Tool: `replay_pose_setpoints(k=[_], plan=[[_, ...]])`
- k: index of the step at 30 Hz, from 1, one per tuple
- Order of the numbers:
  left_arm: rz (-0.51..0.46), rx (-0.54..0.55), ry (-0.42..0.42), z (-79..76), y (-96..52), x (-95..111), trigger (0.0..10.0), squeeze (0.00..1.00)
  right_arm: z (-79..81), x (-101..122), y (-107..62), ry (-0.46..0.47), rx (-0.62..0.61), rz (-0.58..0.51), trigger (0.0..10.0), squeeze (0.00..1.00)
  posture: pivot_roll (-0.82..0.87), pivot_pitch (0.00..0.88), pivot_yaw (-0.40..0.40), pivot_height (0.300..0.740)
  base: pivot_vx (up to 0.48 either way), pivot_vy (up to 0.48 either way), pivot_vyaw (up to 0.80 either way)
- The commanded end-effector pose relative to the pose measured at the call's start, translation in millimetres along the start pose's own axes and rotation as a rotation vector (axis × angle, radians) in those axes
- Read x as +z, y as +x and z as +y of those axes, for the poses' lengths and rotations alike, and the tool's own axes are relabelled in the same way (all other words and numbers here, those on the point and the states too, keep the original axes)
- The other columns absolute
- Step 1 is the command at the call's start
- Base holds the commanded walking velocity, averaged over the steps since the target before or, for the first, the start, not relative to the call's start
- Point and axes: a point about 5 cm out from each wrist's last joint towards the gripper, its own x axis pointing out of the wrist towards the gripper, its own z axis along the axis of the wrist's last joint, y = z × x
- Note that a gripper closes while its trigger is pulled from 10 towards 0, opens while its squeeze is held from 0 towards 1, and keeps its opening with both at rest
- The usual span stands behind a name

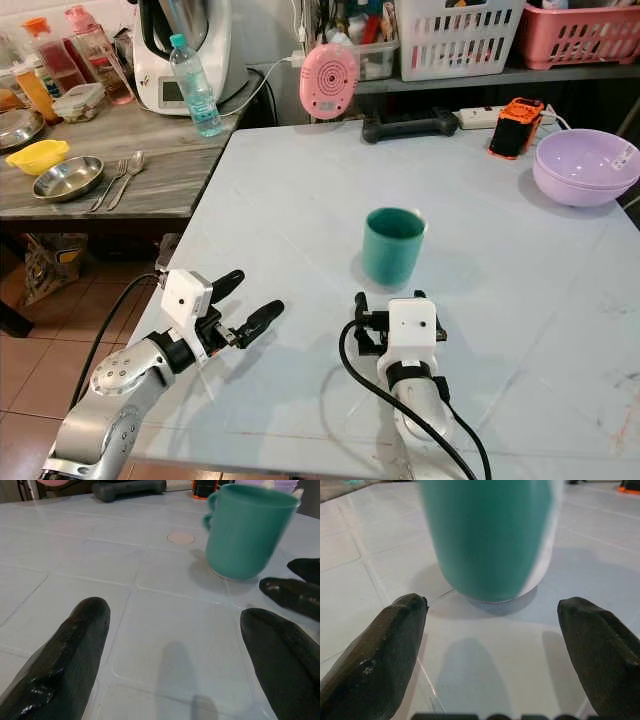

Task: Setting the table

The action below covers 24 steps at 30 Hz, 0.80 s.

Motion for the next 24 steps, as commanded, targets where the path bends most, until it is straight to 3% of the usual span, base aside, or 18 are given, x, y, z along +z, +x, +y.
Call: replay_pose_setpoints(k=[1,8,24], plan=[[-0.001,0.001,0.012,2.4,-1.7,4.6,10.0,0.0,7.9,7.8,-0.5,0.012,0.018,-0.035,10.0,0.0,-0.05,0.086,0.142,0.74,0.0,0.0,0.0],[0.004,-0.002,0.012,0.2,-3.7,3.7,10.0,0.0,10.3,6.7,0.0,0.007,0.038,-0.032,10.0,0.0,-0.04,0.082,0.137,0.74,0.0,0.0,0.0],[-0.001,0.013,-0.008,-1.6,3.4,0.8,10.0,0.0,-2.8,5.9,-3.1,-0.02,0.08,-0.014,10.0,0.0,-0.08,0.084,0.126,0.74,0.0,0.0,0.0]])
